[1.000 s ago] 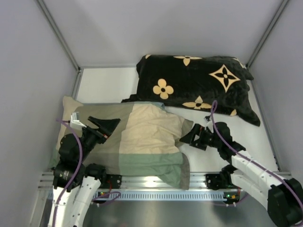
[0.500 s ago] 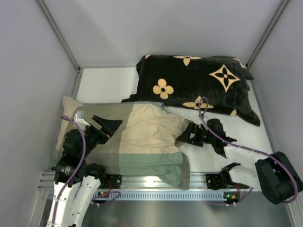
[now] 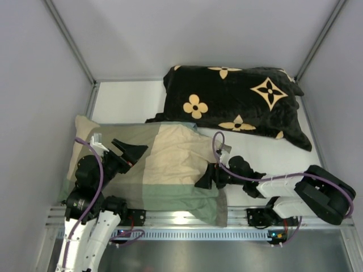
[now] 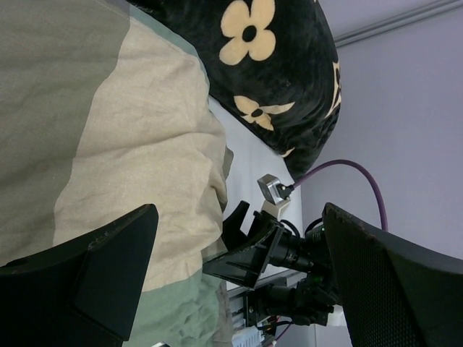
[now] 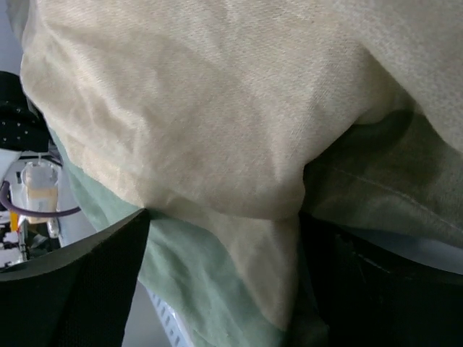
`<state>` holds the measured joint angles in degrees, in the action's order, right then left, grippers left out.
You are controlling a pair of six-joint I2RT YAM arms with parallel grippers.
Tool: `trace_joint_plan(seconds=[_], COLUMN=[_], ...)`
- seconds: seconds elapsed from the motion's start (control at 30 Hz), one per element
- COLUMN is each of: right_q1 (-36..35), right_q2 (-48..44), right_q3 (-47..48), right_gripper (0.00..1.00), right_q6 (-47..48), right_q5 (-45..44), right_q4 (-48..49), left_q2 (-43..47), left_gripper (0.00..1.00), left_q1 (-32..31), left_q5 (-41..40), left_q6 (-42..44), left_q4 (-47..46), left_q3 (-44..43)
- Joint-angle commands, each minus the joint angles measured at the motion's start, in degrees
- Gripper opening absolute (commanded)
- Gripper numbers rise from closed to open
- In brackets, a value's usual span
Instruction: Remove the pillowcase from the pillow
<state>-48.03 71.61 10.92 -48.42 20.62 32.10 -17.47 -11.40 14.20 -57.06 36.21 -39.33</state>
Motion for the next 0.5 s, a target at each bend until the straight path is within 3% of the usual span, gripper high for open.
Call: trace_joint_plan(seconds=[0.0,0.03,0.13,0.17,0.23,0.33,0.47], right_q1=[-1.3,-1.4,-1.4,-1.4,-1.4,-1.4,-0.8], right_q2=[4.3,5.2,7.0,7.0,5.6,0.2,-14.3], right_q3=[2.4,3.2,7.0,7.6,9.2,11.6,16.3], right_gripper=[0.79,0.61,0.35,0.18,0.0,0.0,0.0], right_q6=[-0.3,-0.4,-0.2,-0.4,-0.4,2.2,6.8], right_q5=[-0.7,0.3,1.3,1.4,1.0,-1.9,-12.3], right_q4=[7.7,10.0,10.7,10.8,10.2,3.6,-15.5], left_q2=[-0.1,0.0,0.0,-0.1,-0.1,-0.7,-1.4], left_gripper=[0.98,0.98,0.98,0.98,0.98,0.98,0.98], left_q1=[0.3,0.2,0.3,0.2,0.3,0.2,0.2], left_q5=[1.4,1.5,2.0,2.1,2.4,2.7,3.6], left_q6=[-0.2,-0.2,-0.2,-0.1,0.2,0.7,1.0], left_q4=[-0.4,-0.4,-0.4,-0.4,-0.2,0.4,0.4], left_q3=[-1.8,-1.8,-2.3,-2.5,-2.9,-3.1,-2.5])
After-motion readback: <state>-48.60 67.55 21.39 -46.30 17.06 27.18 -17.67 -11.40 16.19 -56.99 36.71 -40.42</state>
